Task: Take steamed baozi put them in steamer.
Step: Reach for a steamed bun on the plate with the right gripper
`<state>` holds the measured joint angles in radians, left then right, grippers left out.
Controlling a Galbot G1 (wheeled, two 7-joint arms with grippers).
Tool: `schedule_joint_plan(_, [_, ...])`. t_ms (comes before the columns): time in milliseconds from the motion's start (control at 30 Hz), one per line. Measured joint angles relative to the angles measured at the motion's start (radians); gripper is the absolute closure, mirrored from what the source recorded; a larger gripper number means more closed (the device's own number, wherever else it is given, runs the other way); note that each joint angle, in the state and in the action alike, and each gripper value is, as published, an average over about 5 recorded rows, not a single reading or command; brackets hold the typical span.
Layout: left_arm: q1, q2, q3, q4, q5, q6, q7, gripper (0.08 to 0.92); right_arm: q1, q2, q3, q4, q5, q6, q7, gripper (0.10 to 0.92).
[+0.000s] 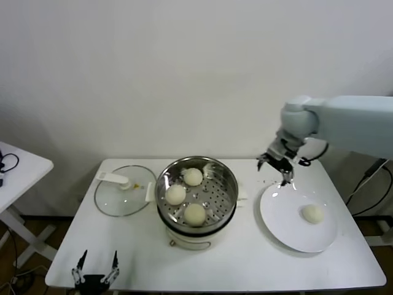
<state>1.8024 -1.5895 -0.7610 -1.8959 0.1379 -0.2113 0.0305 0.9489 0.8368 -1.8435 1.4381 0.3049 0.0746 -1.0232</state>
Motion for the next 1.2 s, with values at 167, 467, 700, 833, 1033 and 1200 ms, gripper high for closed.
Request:
schedule_joint_plan(167, [0.000,0.001,-0.003,0.007,0.000,-0.001,0.001,0.177,-0.083,-0.090,0.032,-0.059,-0.024,-0.066,0.002,0.203])
schedule_joint_plan(467, [0.004,0.003,-0.005,0.014,0.005,-0.001,0.007,0.177,-0.271,-0.207,0.161,-0.154,-0.102,-0.120,0.006,0.203])
schedule_joint_plan(700, [0.011,-0.002,-0.005,0.013,0.013,-0.001,0.007,0.177,-0.409,-0.255,0.275,-0.213,-0.160,-0.133,0.008,0.203])
schedule_joint_plan(833, [0.018,-0.005,-0.003,0.013,0.018,-0.005,0.006,0.177,-0.485,-0.267,0.340,-0.243,-0.191,-0.135,0.014,0.203])
schedule_joint_plan(1033, [0.023,-0.006,-0.004,0.012,0.021,-0.010,0.005,0.177,-0.595,-0.268,0.441,-0.286,-0.237,-0.135,0.026,0.203])
schedule_joint_plan(1200, [0.022,-0.006,-0.007,0.012,0.022,-0.010,0.005,0.177,-0.666,-0.261,0.513,-0.322,-0.265,-0.130,0.036,0.203])
